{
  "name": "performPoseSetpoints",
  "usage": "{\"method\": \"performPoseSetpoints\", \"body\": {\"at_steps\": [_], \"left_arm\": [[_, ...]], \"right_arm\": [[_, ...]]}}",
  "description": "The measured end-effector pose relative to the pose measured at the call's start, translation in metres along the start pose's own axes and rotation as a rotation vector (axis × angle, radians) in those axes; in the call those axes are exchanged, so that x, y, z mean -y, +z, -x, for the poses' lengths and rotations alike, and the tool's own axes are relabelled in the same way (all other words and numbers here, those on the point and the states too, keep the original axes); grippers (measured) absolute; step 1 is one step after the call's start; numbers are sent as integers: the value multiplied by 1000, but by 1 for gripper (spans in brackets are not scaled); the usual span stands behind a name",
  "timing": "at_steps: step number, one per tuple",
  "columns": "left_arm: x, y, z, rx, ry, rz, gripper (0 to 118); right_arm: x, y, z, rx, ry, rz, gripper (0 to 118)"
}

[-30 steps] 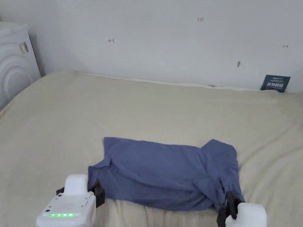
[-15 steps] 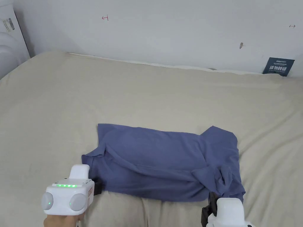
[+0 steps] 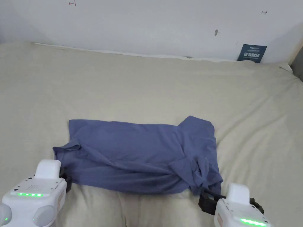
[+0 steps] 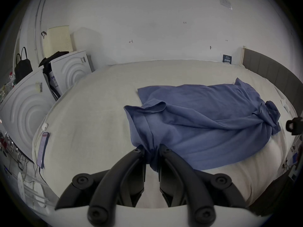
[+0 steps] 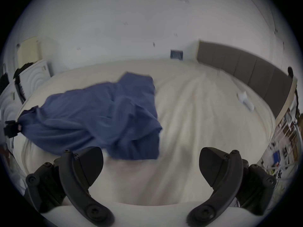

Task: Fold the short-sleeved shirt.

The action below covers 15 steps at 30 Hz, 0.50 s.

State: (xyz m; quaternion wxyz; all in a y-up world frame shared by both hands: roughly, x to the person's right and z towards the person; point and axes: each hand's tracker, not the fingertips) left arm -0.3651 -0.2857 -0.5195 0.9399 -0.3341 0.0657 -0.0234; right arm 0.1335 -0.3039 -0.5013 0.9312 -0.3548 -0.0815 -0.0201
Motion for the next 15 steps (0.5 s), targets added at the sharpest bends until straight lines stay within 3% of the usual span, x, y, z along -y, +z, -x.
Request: {"method": "performPoseSetpoints", "body": {"at_steps": [1, 4, 7, 9, 10, 11, 12, 15], "left_arm": [[-1, 0, 1, -4, 3, -3, 14], [-3, -2, 4, -30, -4, -16, 14], [0, -6, 4, -36, -16, -5, 14], [2, -8, 4, -36, -19, 0, 14], [3, -8, 4, -36, -16, 0, 14], [3, -7, 5, -32, -10, 6, 14], [2, -5, 4, -31, -2, 6, 14], [3, 1, 6, -25, 9, 11, 14]], "right_arm": [[-3, -15, -6, -1, 7, 55, 117], [-2, -43, -4, 75, 134, 95, 111], [-3, -60, 2, -13, 152, 115, 103], [-6, -56, 7, -35, 144, 75, 79], [-8, -55, 10, -37, 147, 74, 59], [-7, -57, 15, -39, 156, 68, 9], [-7, -56, 19, 37, 185, 57, 6], [-12, -53, 5, -54, 66, 101, 6]]}}
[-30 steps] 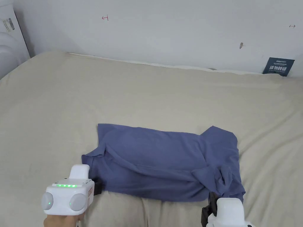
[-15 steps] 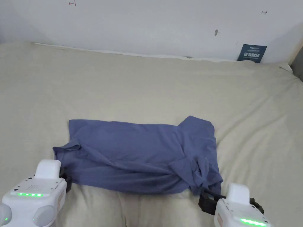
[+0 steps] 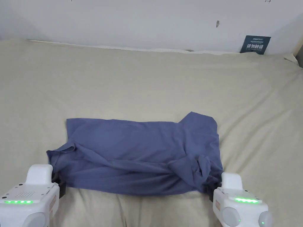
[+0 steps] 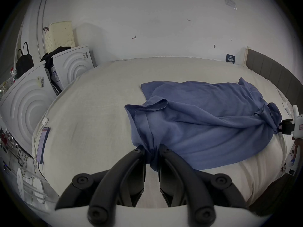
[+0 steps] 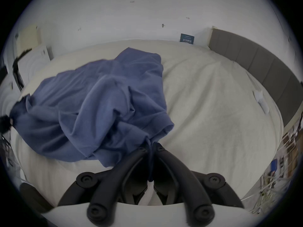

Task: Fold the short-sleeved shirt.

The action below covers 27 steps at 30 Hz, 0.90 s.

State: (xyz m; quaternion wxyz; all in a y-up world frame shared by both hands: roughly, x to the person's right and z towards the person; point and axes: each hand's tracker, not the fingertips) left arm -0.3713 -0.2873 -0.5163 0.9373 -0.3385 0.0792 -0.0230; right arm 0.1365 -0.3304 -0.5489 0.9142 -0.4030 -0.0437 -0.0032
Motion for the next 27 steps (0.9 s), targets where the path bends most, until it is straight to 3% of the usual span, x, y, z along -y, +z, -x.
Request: {"method": "performPoseSetpoints", "body": {"at_steps": [5, 8, 13, 19, 22, 24, 25, 27], "left_arm": [[0, 26, 6, 9, 18, -15, 14], [6, 42, 13, 38, 63, -17, 14], [22, 67, 18, 50, 39, 1, 14], [65, 73, 21, 57, 73, 72, 14], [77, 70, 16, 39, 81, 57, 14], [77, 70, 12, 9, 76, 49, 18], [77, 73, 8, -6, 77, 37, 29], [74, 75, 6, -20, 87, 33, 104]], "right_arm": [[-10, 50, -13, 71, 73, -71, 6], [-10, 74, -19, 64, 70, -89, 6], [4, 107, -23, 97, 132, -100, 6], [36, 105, -24, 89, 127, -19, 6], [44, 101, -27, 51, 62, -23, 6], [46, 101, -23, 69, 69, -41, 11], [46, 101, -21, 101, 92, -45, 25], [45, 103, -18, 149, 123, -37, 93]]}}
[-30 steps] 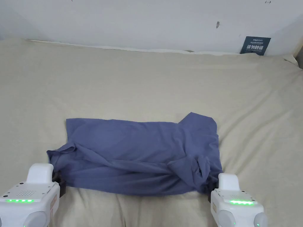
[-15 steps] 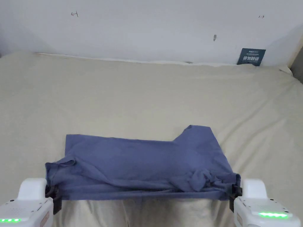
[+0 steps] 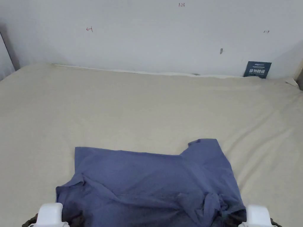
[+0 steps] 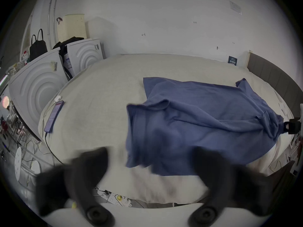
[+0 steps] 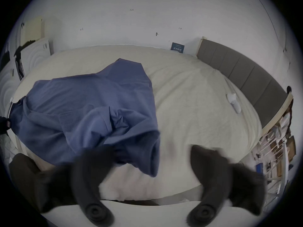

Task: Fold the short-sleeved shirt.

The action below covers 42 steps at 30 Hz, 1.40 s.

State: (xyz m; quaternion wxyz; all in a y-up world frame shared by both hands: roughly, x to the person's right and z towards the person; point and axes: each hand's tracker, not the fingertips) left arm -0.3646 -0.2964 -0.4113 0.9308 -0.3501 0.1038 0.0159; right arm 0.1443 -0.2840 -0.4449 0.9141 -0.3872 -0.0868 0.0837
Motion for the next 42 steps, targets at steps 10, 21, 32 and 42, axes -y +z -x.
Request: {"method": "performPoseSetpoints", "body": {"at_steps": [10, 21, 32, 42], "left_arm": [[-85, 116, -45, 5, -4, -439, 118], [-98, 178, -86, 98, -37, -568, 5], [-99, 140, -76, 88, -6, -442, 5], [-159, -48, -43, 18, -100, -95, 6]], "right_arm": [[-78, 116, 44, -195, -53, -354, 110], [-89, 185, 93, -335, -82, -559, 4], [-85, 183, 89, -261, -68, -613, 4], [-77, 134, 79, -359, -141, -445, 4]]}}
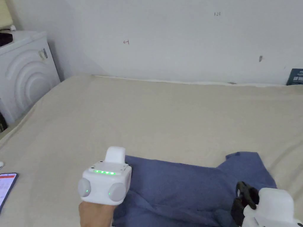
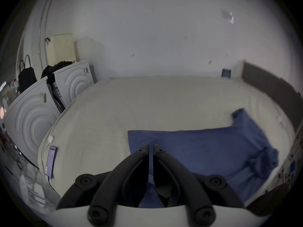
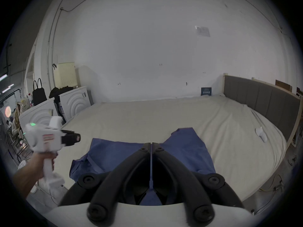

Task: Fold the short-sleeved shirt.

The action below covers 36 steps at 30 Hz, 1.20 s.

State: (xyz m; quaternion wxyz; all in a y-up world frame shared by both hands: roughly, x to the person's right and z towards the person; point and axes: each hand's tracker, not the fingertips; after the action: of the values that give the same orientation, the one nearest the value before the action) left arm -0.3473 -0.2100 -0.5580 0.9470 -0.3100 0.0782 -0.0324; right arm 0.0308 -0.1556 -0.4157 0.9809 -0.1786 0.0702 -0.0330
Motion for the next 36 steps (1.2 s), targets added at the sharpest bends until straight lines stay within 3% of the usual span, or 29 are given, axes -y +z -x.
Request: {"method": "performPoseSetpoints", "body": {"at_steps": [3, 4, 5, 6, 7, 12, 15, 17, 19, 22, 24, 25, 27, 28, 31, 32, 36], "left_arm": [[-11, -65, 19, 24, 7, 137, 20], [-11, -84, 27, 57, 37, 144, 35], [-12, -99, 33, 77, 59, 137, 77], [-16, -112, 37, 69, 31, 128, 106], [-20, -128, 41, 67, 13, 155, 118], [-24, -180, 55, 37, -7, 215, 118], [-20, -206, 59, -58, -72, 282, 118], [-13, -218, 56, -21, -40, 296, 118], [-7, -224, 49, -28, -83, 360, 110], [-7, -208, 50, 12, 55, 320, 82], [-11, -198, 47, 54, 12, 280, 23], [-9, -194, 44, 92, 3, 255, 6], [-7, -175, 37, 48, -10, 185, 6], [-9, -160, 35, 28, -24, 124, 6], [-16, -128, 30, 59, -37, 16, 6], [-19, -118, 29, 60, -42, -2, 6], [-26, -98, 34, 79, 20, -15, 6]], "right_arm": [[12, -21, -8, 8, -21, 58, 4], [15, -28, -11, 16, -26, 68, 4], [18, -34, -12, 20, -31, 78, 4], [21, -41, -14, 22, -34, 94, 4], [24, -49, -15, 23, -36, 110, 4], [33, -77, -26, 37, -38, 155, 4], [34, -86, -34, 48, -40, 167, 4], [33, -91, -41, 54, -30, 172, 4], [34, -97, -44, 66, 3, 174, 4], [34, -109, -55, 82, 28, 201, 4], [32, -117, -63, 93, 45, 214, 4], [31, -121, -68, 108, 66, 216, 4], [30, -131, -79, 122, 92, 214, 6], [28, -138, -87, 127, 97, 221, 14], [17, -169, -116, 151, 121, 304, 96], [14, -185, -127, 142, 111, 339, 102], [3, -257, -170, 186, 111, 478, 102]]}}
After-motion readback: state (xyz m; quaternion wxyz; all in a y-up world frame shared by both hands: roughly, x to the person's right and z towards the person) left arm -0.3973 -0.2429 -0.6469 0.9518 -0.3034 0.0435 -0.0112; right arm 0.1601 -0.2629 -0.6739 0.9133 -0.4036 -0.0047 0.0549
